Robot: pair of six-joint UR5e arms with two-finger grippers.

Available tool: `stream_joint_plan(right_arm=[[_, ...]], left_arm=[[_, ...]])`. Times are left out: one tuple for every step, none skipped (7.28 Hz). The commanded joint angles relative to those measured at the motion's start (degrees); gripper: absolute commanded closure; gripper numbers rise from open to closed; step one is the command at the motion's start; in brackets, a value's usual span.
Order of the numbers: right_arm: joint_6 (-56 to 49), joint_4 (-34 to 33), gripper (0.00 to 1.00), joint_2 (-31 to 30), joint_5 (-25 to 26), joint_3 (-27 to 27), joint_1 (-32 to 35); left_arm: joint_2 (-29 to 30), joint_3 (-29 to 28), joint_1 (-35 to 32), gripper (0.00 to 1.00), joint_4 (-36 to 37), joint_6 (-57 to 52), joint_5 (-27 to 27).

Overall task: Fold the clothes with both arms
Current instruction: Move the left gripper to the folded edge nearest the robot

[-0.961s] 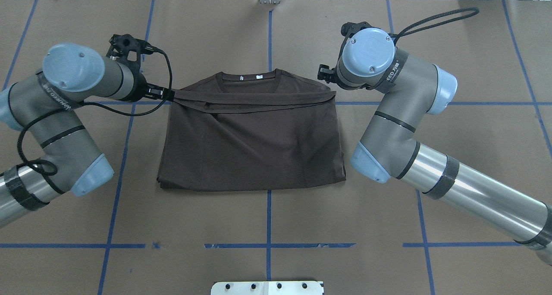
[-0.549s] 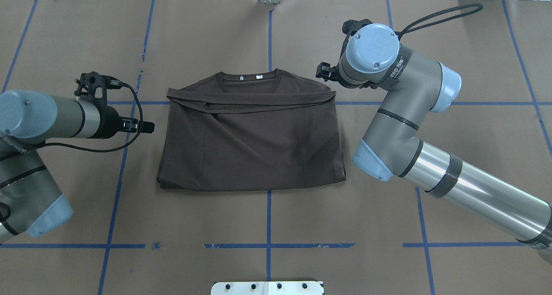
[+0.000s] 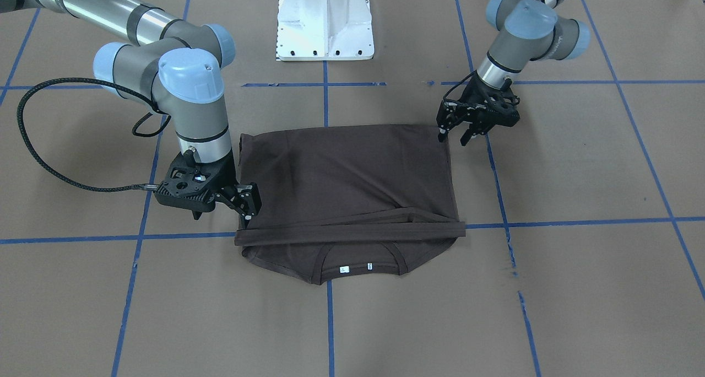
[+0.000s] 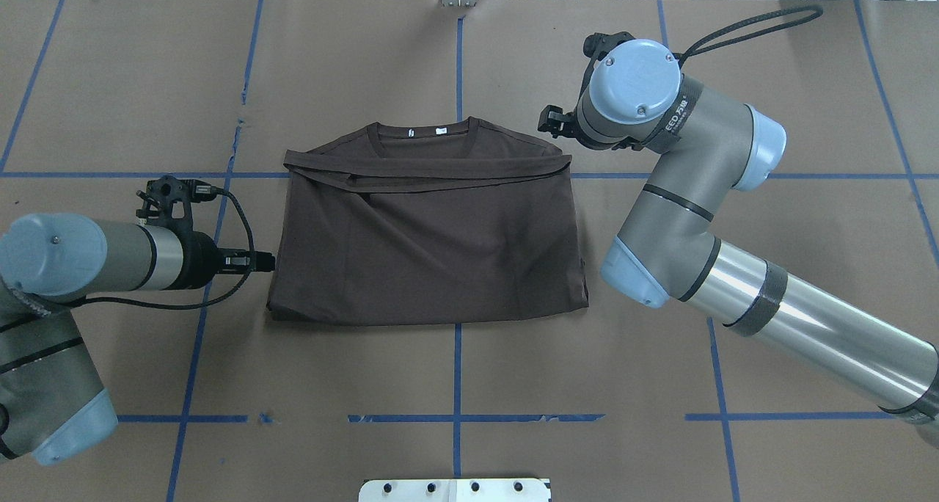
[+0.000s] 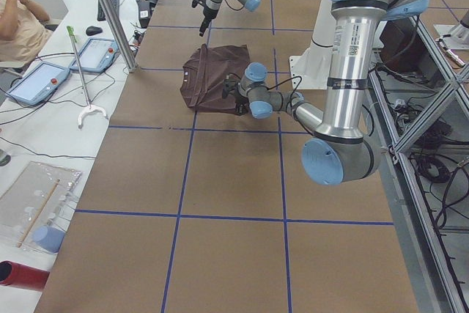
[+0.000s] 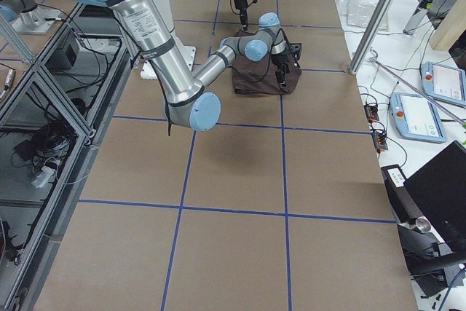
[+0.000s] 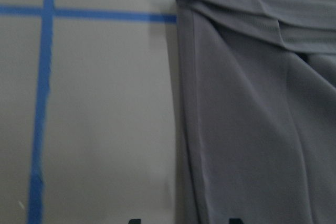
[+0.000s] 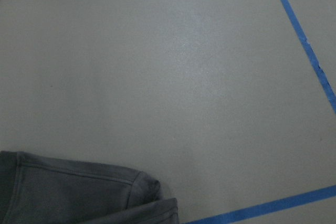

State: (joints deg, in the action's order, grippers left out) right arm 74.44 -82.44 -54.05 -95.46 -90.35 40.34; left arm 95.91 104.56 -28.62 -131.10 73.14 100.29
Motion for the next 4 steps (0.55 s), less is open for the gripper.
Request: stream_joint_plan(right_arm=[[0.0, 0.0, 0.00, -0.3, 0.0, 0.0, 0.0], [0.0, 0.0, 0.00, -0.4, 0.0, 0.0, 0.0], [0.0, 0.0, 0.00, -0.4, 0.0, 0.0, 0.0], [0.0, 0.0, 0.00, -0.4, 0.0, 0.0, 0.0]], left_arm=[[0.1, 0.4, 2.4, 0.36, 0.1, 3.0, -1.5], [0.2, 0.4, 3.2, 0.39, 0.1, 3.3, -1.7], [0.2, 0.4, 4.3, 0.41, 0.1, 4.8, -2.5], [0.2, 0.4, 4.9, 0.50, 0.1, 5.7, -3.2]])
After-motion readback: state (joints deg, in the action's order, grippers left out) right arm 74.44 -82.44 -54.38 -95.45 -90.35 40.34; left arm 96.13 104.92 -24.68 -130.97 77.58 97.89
